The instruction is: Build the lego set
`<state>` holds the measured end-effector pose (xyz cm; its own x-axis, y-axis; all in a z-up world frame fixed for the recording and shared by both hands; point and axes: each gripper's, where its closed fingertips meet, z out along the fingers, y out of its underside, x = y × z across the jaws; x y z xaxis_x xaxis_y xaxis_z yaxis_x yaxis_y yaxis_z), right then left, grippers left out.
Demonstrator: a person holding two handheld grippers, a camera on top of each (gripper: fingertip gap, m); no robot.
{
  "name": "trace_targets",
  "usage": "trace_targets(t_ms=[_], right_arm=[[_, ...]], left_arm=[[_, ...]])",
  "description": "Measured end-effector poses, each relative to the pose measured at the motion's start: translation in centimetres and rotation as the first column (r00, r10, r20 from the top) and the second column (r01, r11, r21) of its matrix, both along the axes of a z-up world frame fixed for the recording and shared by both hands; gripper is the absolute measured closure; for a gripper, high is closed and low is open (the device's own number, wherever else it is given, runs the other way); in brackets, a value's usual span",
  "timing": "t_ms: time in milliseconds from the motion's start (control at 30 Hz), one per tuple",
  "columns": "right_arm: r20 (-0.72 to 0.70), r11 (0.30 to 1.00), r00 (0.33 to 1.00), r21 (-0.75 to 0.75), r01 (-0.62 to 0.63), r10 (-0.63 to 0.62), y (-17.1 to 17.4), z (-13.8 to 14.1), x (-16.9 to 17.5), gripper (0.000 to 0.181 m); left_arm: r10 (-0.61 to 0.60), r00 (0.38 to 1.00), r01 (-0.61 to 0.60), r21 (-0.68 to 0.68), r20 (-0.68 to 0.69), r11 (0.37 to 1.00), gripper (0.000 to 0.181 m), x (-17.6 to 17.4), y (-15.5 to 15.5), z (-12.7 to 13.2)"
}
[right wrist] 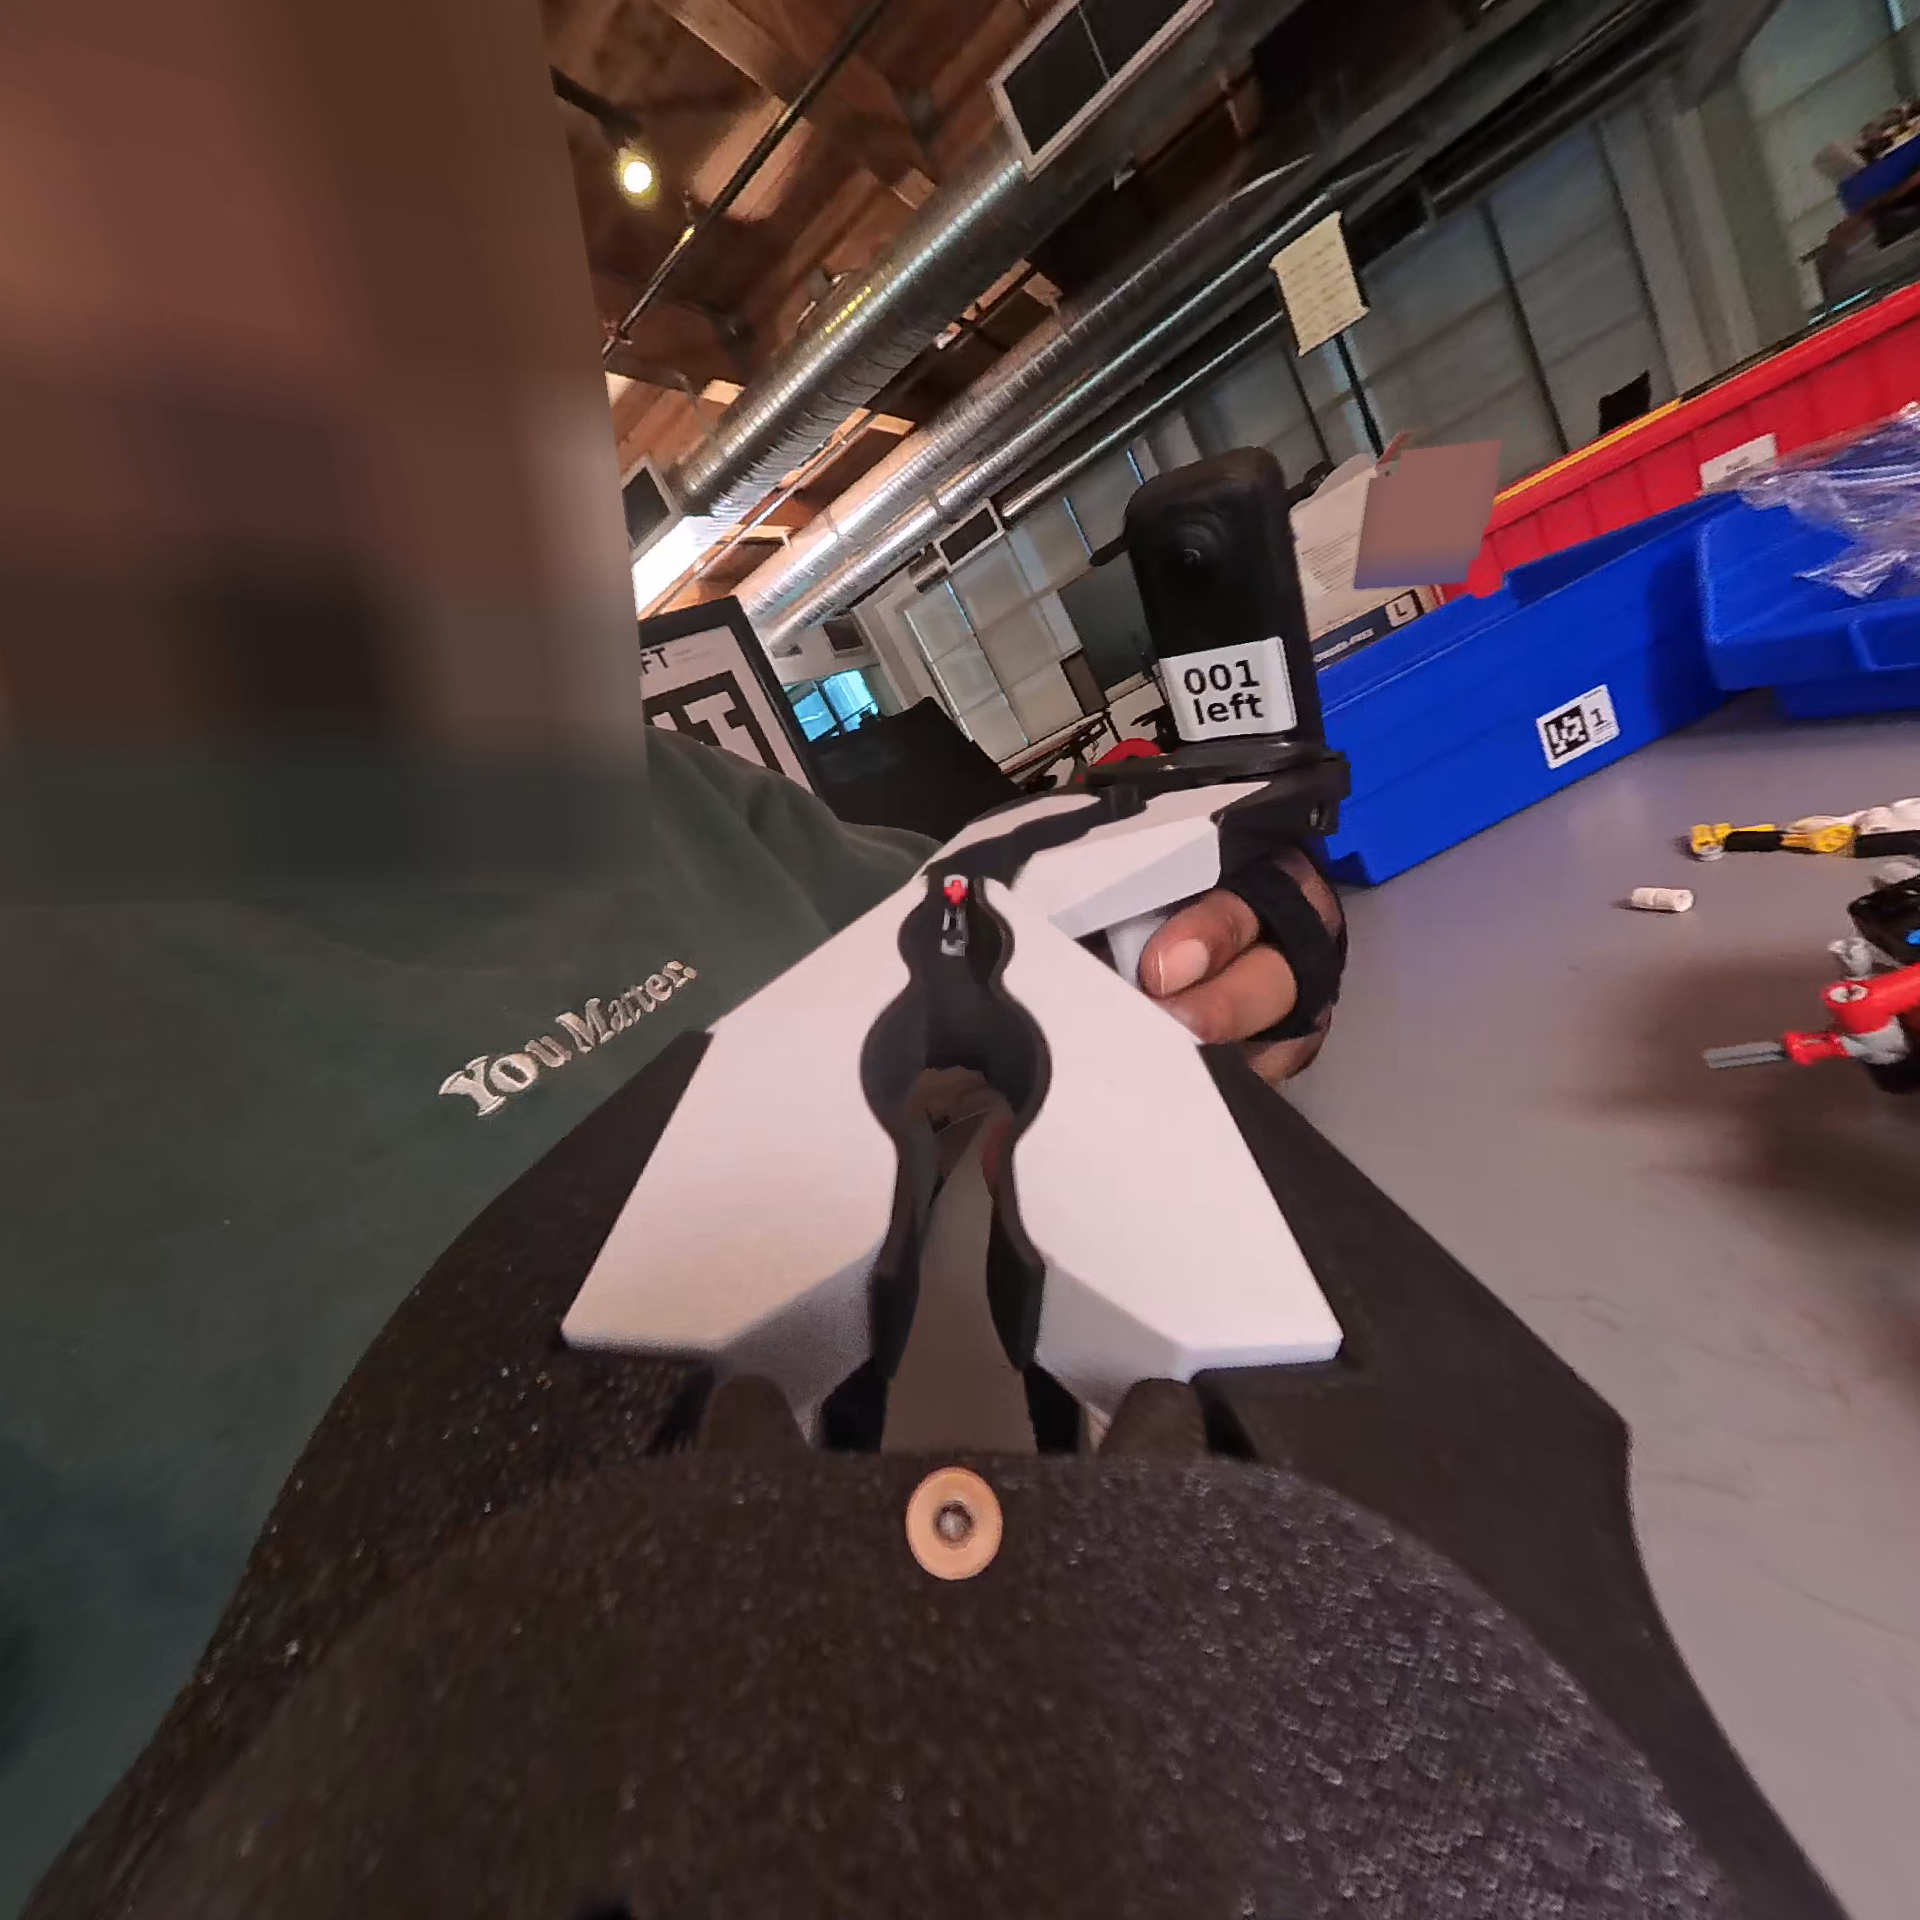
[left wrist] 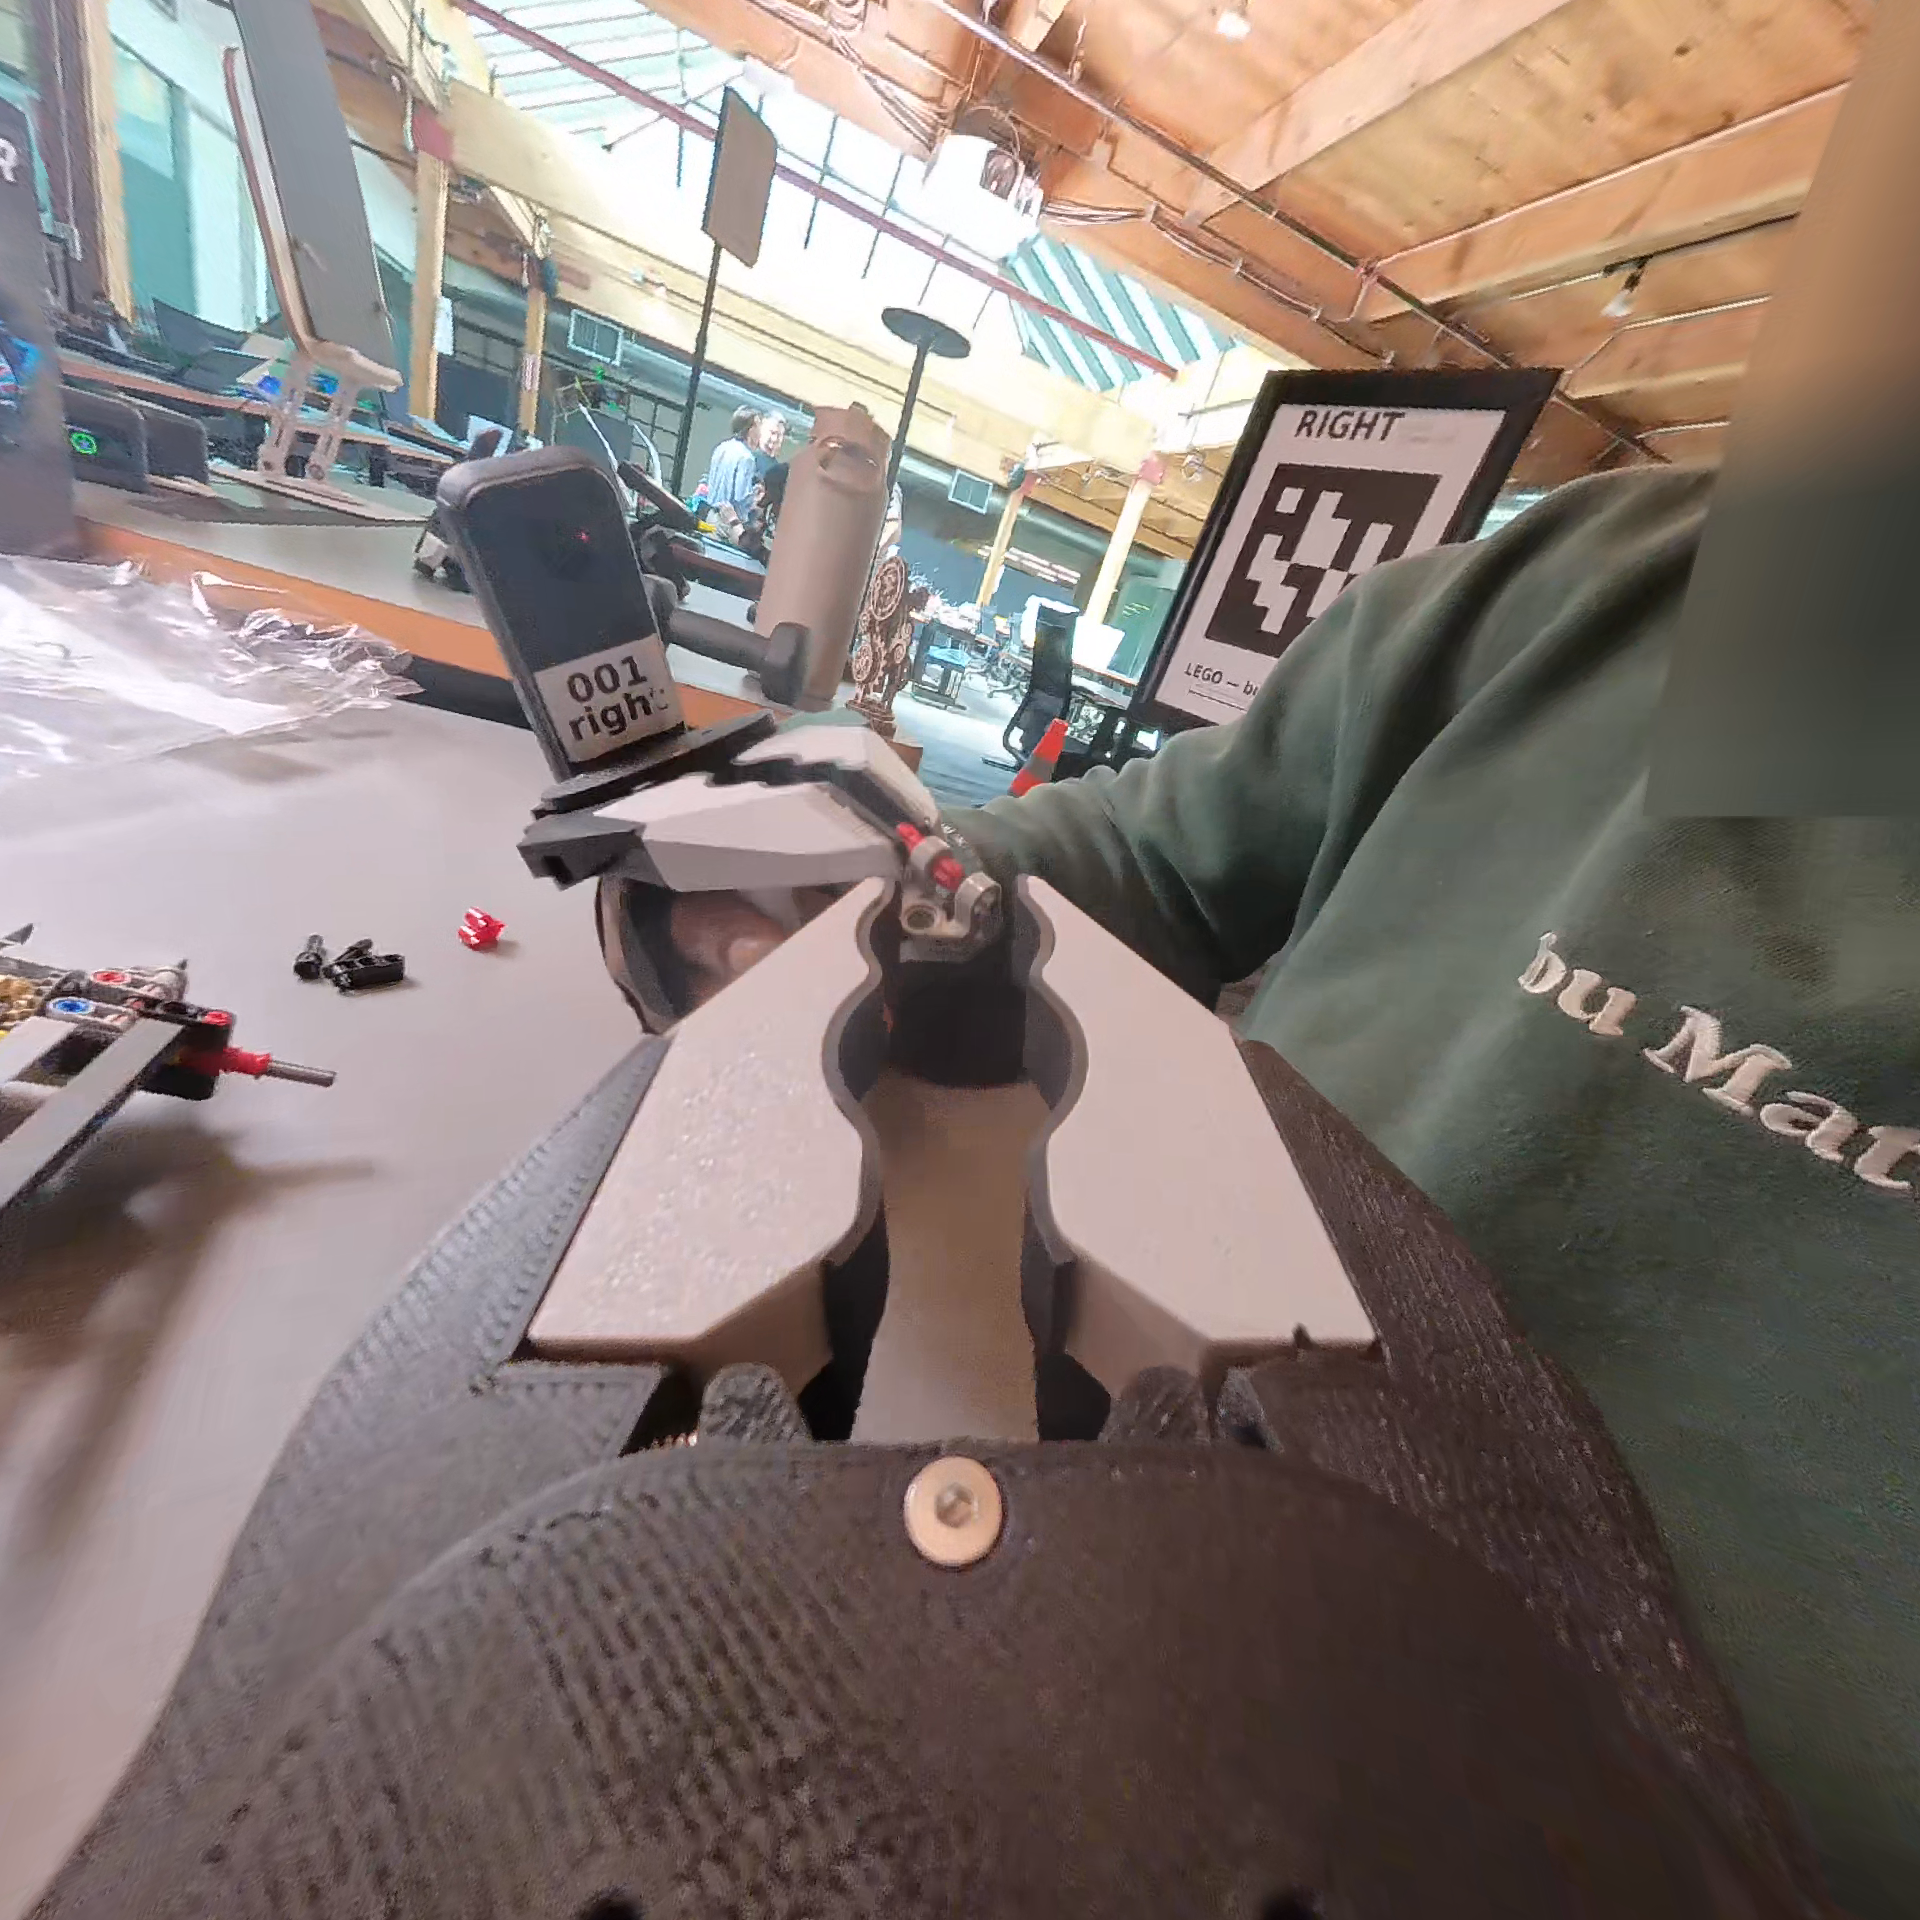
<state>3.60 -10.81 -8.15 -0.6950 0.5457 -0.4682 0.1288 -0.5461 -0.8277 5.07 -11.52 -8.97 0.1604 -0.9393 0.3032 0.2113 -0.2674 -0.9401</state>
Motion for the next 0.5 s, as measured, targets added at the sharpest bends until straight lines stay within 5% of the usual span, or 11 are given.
trace_targets(t_ms=[233,500], right_arm=[[0.016,1.0,1.0,0.008,0.007,-0.007,0.4,-0.4,-0.4,0.18],[0.032,0.958,0.968,0.155,0.24,-0.248,2.9,-1.0,-1.4,0.17]], left_arm=[[0.034,0.999,-0.034,-0.004,-0.023,0.999,0.166,-0.2,0.5,-0.4],[0.218,0.959,-0.206,0.086,-0.178,0.975,0.165,-1.4,2.4,-2.0]])
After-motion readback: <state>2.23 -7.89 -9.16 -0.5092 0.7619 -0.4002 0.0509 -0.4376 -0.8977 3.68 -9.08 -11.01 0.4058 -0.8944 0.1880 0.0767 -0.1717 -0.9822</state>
